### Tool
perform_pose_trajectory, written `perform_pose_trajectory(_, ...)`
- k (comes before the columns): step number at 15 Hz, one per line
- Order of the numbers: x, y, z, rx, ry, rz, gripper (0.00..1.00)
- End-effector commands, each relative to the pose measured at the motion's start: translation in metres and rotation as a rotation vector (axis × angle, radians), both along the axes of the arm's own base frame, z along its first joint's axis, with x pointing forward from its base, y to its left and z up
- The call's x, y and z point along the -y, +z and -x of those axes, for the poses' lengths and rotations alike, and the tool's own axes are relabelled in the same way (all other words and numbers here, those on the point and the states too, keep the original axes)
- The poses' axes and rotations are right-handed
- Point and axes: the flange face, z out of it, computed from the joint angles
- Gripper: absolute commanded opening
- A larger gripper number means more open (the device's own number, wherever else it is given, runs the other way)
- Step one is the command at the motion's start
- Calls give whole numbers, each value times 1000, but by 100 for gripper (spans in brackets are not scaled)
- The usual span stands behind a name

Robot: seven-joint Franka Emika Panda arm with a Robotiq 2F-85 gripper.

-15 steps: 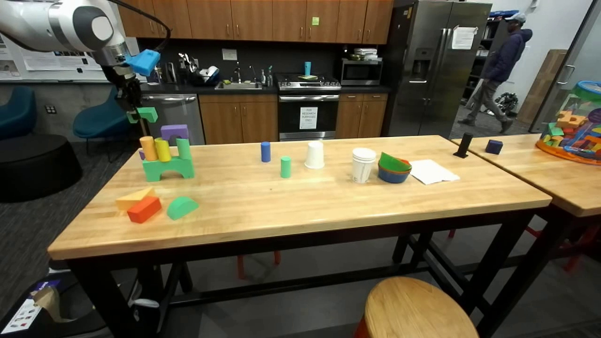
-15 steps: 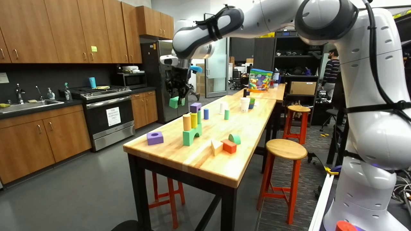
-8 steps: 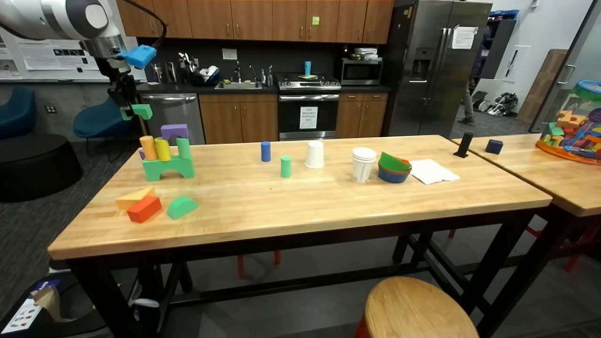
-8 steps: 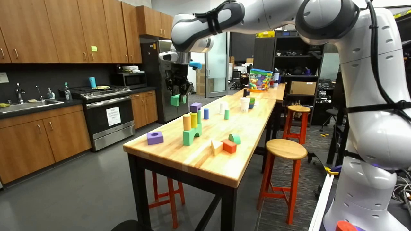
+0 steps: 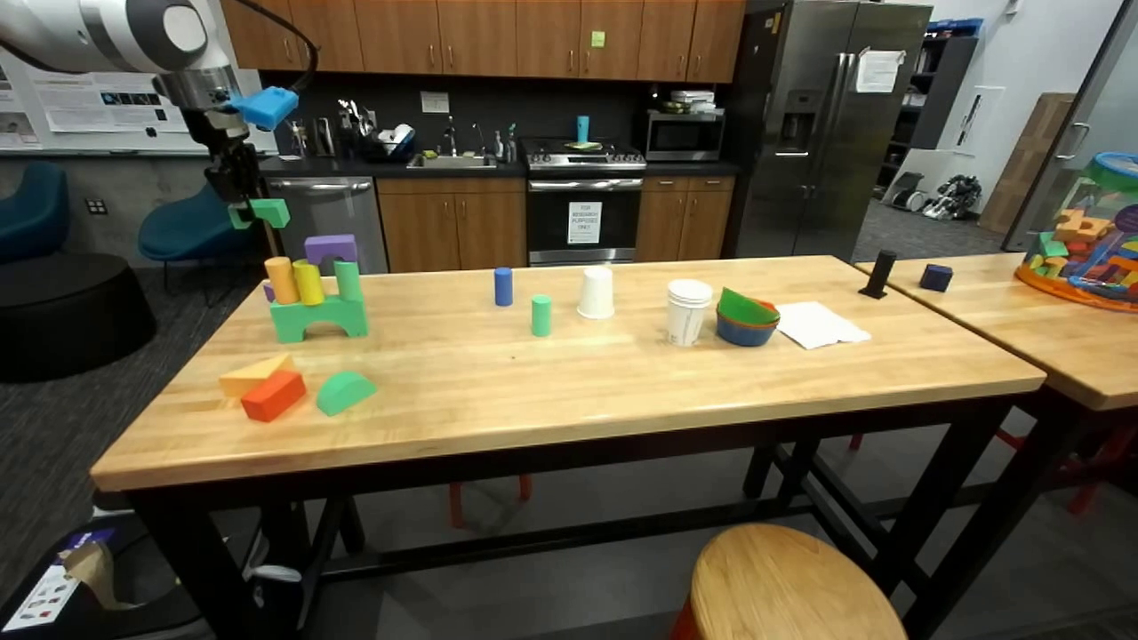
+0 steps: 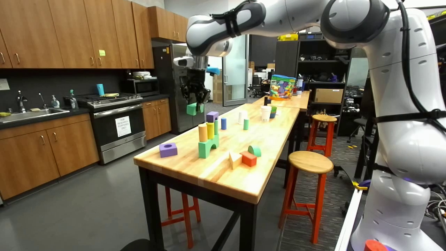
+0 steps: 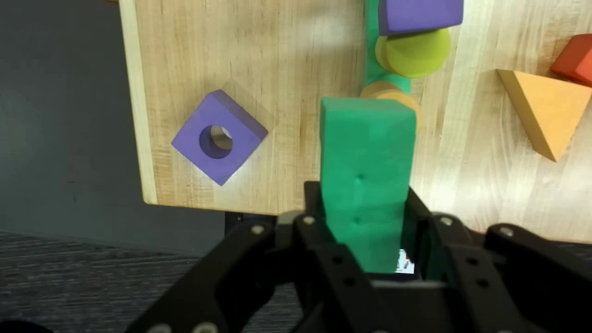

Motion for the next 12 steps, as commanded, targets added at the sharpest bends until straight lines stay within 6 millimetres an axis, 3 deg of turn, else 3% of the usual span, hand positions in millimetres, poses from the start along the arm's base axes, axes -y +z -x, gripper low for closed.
perform_pose_trajectory(1, 9, 5, 1, 4, -6, 3, 15)
perform_pose_trajectory(12, 26, -6, 4, -23, -27, -9, 15)
